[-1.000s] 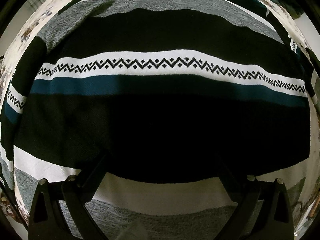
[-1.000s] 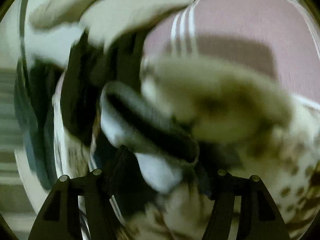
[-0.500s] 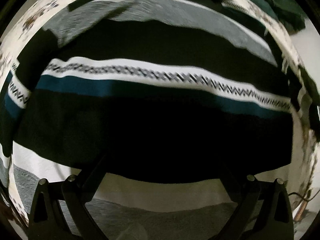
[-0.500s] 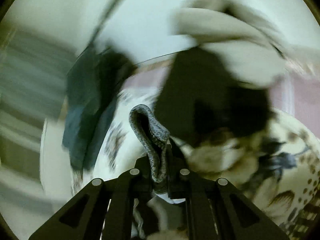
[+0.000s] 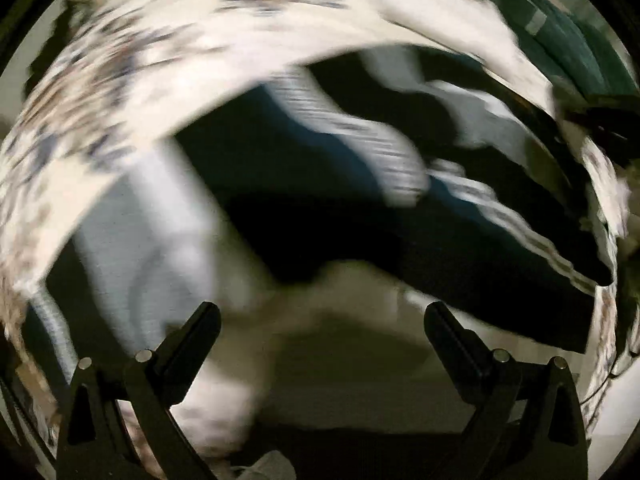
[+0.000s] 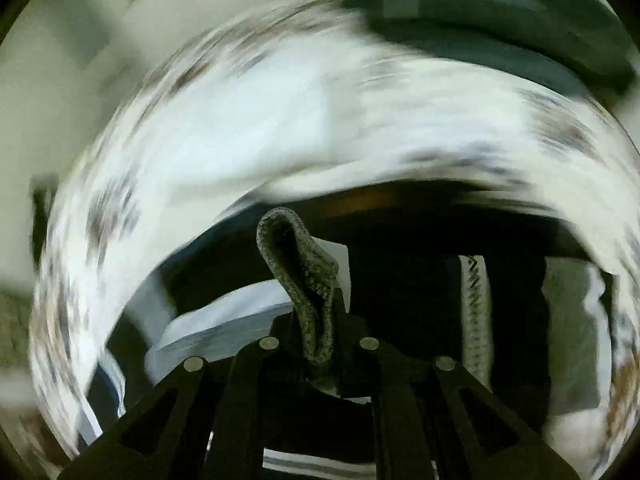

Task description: Fold small clothes

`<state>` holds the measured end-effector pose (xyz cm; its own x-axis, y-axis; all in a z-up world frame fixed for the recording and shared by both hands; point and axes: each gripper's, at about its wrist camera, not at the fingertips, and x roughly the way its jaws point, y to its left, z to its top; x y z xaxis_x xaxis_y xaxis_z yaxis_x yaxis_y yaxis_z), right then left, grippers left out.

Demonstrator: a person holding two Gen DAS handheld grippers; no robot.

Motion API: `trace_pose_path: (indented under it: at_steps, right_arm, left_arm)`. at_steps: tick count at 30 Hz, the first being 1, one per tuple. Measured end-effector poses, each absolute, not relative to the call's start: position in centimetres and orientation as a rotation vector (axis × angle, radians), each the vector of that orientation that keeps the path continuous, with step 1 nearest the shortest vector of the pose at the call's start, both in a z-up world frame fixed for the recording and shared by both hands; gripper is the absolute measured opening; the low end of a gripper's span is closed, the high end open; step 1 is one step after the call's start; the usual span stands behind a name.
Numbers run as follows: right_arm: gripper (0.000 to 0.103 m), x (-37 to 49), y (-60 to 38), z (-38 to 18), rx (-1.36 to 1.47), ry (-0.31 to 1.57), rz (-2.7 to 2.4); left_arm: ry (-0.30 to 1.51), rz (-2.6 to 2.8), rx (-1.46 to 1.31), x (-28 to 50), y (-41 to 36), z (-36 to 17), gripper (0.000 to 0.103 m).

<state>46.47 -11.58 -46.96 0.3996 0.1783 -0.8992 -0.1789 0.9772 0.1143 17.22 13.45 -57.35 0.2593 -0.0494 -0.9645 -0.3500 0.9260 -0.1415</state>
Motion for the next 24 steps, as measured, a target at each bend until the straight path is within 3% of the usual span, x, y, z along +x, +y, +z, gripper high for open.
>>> trace_pose_path:
  at_steps: [3,6,8,10,11,15,20,21,23,24]
  right_arm:
    - [0.009,45.6,-3.0,-51.2,-0.176,1.23,0.31]
    - [0.014,45.4,-1.5,-54.6,-0.133,1.357,0.252]
    - [0.026,45.1,-3.3,-53.9,0.0,1.392,0.278]
    - [0.061,43.8,-5.5,-52.6,0.144,1.422,0.3]
    - [0.065,43.1,-6.6,-52.0,0.195,1.423,0.304]
    - [0.065,39.3,-11.7,-49.3,0.31,1.445,0.258]
    - [0.065,35.6,-16.8,-50.1,0.351,1.501,0.166]
    - [0.065,34.6,-17.3,-50.6,0.358,1.521,0.149]
    - [0.065,32.9,-17.4,-51.8,0.359,1.551,0.117]
    - [0.065,32.3,-17.0,-52.4,0.358,1.562,0.113]
  left_arm:
    - [1.285,0.304,-0.442,13.6,19.0,-56.9,0.103]
    - [1.27,0.39,-0.519,10.5,23.5,-56.4,0.103]
    - [1.257,0.427,-0.583,8.4,26.1,-56.2,0.103]
    - [1.24,0.455,-0.65,6.1,28.4,-56.4,0.103]
    - [1.235,0.467,-0.687,5.1,29.3,-56.8,0.103]
    - [1.253,0.517,-0.845,2.5,31.7,-59.9,0.103]
    - [1.241,0.526,-0.941,3.6,32.2,-63.5,0.102]
    - [1.225,0.543,-0.937,3.7,32.4,-63.4,0.095]
    - [1.194,0.601,-0.893,4.0,32.6,-62.4,0.053]
    - [1.17,0.614,-0.879,4.0,33.0,-61.5,0.014]
